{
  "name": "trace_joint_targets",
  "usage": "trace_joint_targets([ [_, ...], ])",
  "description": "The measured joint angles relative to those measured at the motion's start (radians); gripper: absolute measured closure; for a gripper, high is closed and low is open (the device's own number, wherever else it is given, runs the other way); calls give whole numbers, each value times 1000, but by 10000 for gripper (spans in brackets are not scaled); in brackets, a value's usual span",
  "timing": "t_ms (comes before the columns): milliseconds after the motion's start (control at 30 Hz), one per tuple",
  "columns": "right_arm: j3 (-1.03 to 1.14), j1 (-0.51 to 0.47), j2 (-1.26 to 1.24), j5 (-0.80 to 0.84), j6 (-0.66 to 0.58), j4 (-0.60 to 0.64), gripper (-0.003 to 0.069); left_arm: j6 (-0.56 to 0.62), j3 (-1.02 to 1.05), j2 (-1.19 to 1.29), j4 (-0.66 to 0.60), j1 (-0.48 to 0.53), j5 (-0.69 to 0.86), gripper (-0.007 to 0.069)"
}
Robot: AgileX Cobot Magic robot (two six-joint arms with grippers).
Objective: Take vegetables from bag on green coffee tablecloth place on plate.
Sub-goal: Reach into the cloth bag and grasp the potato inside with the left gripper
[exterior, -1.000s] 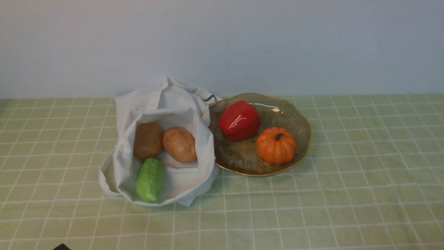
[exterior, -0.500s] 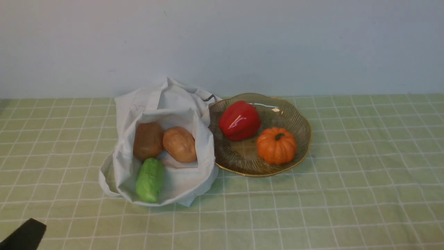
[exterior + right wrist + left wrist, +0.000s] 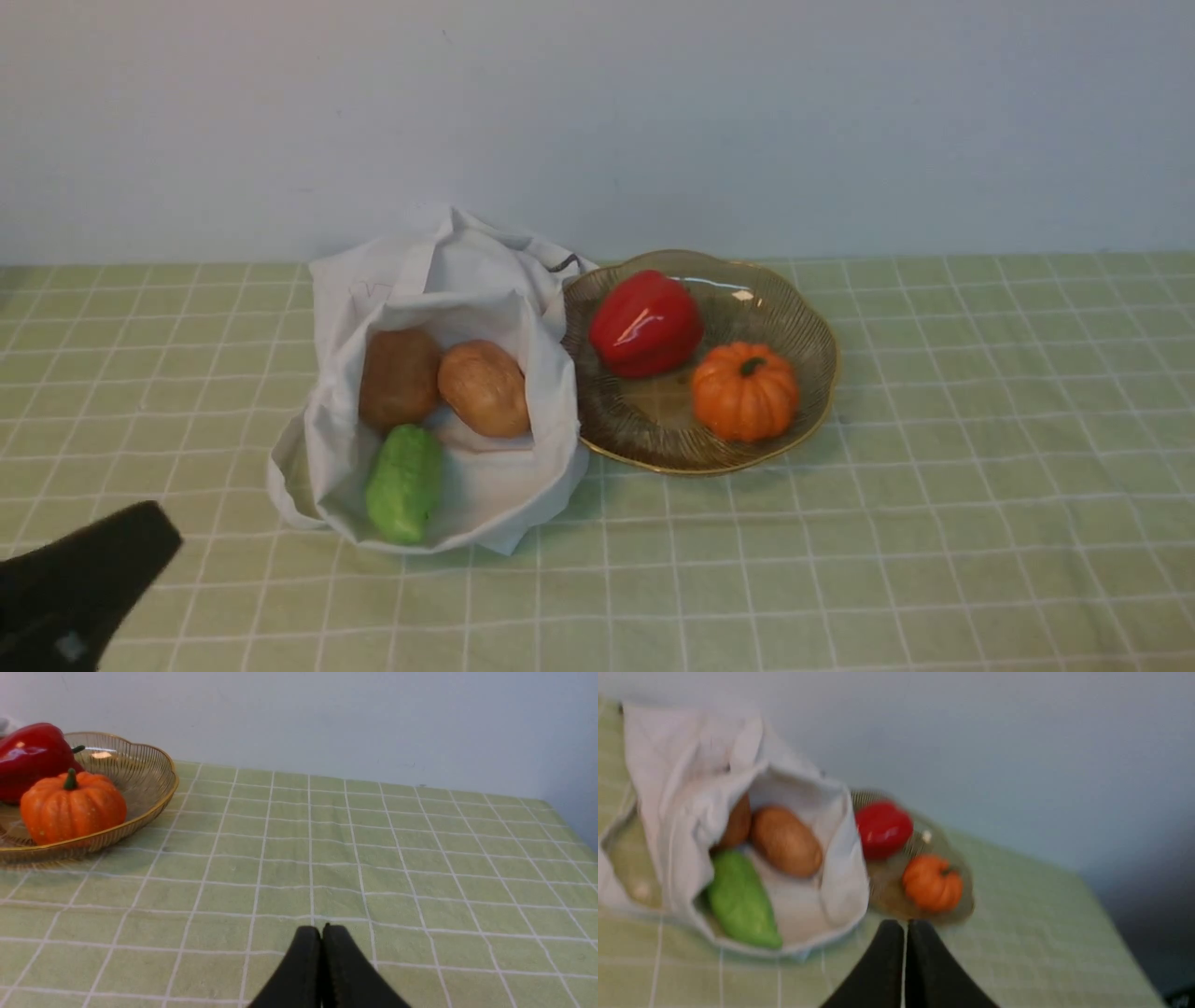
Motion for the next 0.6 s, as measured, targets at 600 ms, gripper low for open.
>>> trace_joint_targets([
  [600,0,0,0,0,0,0,674,4,-494,910,245,-179,344,629],
])
